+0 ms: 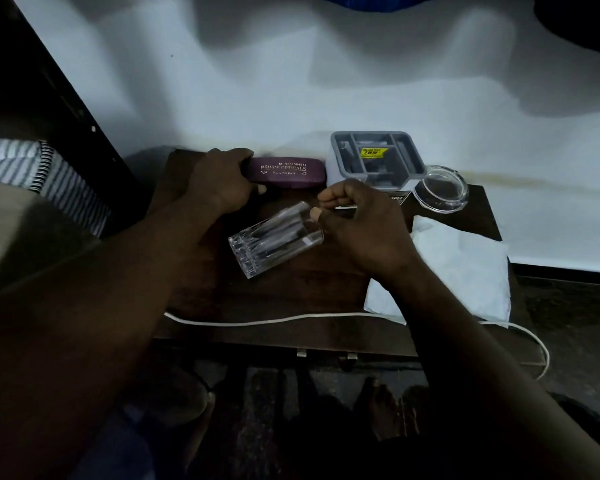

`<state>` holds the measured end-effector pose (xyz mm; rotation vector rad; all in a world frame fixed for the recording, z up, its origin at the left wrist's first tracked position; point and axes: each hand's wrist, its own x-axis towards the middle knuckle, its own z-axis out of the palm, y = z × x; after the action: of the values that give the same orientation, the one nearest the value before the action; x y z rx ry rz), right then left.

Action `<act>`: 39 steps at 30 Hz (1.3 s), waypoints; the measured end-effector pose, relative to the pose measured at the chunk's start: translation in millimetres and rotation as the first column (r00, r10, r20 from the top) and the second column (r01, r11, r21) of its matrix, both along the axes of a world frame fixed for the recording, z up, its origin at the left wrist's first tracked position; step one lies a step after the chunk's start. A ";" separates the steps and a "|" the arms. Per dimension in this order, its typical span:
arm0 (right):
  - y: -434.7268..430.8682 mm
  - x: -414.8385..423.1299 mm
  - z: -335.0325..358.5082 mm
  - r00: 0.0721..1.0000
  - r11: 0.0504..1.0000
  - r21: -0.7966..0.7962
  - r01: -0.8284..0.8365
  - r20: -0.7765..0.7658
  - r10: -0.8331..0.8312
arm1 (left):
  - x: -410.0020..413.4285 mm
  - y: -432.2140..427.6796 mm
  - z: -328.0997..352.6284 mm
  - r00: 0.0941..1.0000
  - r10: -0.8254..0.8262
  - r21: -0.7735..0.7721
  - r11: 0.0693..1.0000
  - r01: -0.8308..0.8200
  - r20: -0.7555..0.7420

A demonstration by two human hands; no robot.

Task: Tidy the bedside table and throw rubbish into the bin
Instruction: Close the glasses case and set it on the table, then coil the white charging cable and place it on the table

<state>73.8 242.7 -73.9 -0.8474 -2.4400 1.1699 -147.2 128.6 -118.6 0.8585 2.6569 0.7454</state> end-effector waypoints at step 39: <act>32.5 132.6 27.1 0.909 0.979 0.120 -0.166 0.404 0.105 | 222.4 -5.0 48.9 0.771 -0.637 -0.496 0.680 0.540 -0.033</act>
<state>206.4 275.3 -46.8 -0.9582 -2.9152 0.9076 75.1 123.6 -69.7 1.5868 2.2932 -0.1493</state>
